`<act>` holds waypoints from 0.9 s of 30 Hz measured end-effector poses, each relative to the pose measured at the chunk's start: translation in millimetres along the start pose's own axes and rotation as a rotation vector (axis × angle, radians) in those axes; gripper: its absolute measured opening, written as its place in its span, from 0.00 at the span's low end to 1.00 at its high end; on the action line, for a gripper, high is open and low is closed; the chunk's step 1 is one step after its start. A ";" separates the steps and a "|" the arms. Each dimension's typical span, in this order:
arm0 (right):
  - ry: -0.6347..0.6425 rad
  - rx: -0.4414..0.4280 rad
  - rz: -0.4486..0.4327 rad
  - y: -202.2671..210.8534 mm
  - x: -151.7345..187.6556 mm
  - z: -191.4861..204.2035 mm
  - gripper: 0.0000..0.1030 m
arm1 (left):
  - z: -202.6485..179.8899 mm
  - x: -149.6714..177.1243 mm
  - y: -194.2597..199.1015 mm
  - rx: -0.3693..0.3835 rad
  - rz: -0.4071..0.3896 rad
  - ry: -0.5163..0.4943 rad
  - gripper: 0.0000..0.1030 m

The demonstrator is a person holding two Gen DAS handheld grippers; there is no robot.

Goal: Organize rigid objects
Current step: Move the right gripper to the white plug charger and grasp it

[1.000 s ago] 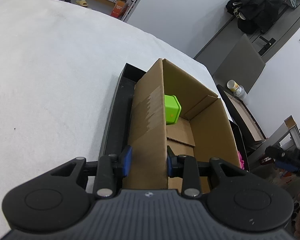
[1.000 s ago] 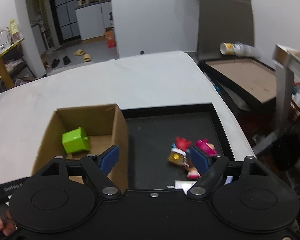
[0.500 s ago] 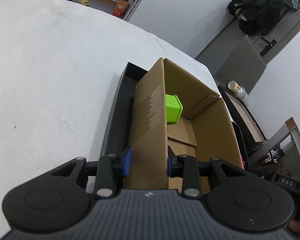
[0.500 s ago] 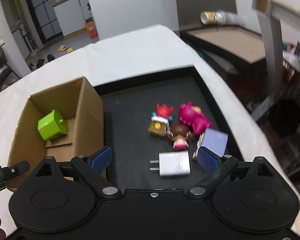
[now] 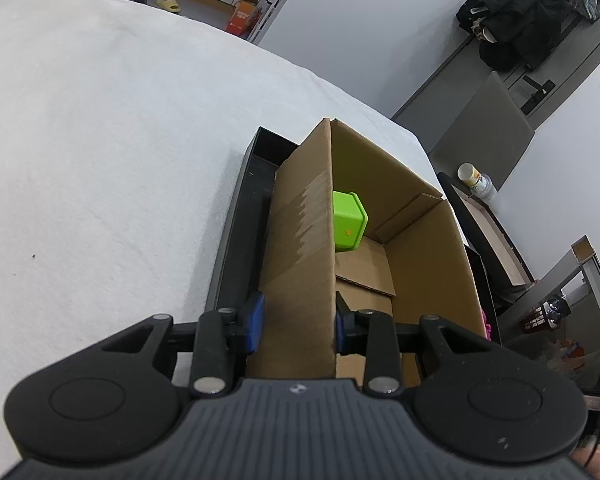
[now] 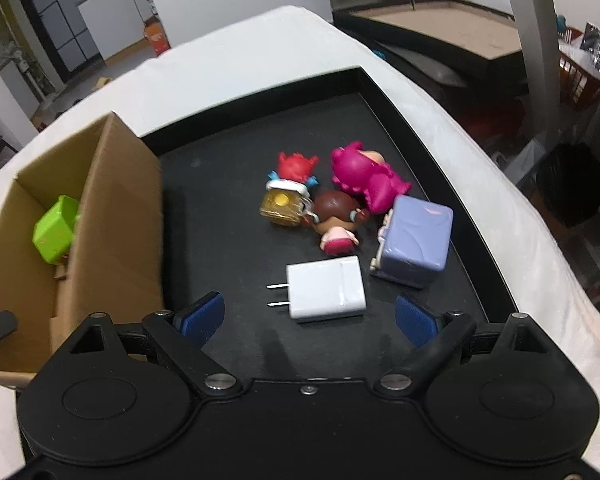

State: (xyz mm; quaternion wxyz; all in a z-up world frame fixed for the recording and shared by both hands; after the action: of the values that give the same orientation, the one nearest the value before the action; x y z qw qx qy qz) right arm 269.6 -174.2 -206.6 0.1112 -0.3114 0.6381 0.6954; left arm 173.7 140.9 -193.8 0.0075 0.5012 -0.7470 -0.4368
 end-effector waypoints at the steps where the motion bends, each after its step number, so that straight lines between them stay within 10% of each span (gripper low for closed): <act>1: -0.001 0.000 0.006 -2.6 0.2 -0.9 0.90 | -0.2 0.1 -0.2 -0.001 -0.001 0.000 0.31; 9: 0.019 -0.016 0.030 -21.5 -3.1 0.9 0.88 | -0.8 0.1 -1.4 -0.006 -0.002 -0.007 0.31; 14: 0.056 -0.027 0.056 -30.3 -2.0 8.0 0.59 | -0.9 0.0 -2.6 -0.011 -0.002 -0.005 0.31; 27: 0.061 -0.070 0.048 -11.6 -5.4 15.8 0.45 | -2.4 -1.3 -4.4 -0.022 0.000 -0.009 0.31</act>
State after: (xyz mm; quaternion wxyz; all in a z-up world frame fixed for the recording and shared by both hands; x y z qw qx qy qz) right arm 275.6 -155.8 -213.1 0.0641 -0.3205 0.6238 0.7100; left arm 178.7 139.8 -194.6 0.0099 0.4992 -0.7421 -0.4473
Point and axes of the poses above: each gripper's, at about its wrist camera, not at the fingertips, and y roughly against the way its jaws point, z to its left, x to its underside, the point moved 6 cm from there along -y, roughly the way its jaws point, and after that the axes turned 12 degrees about y, right-handed, at the moved point
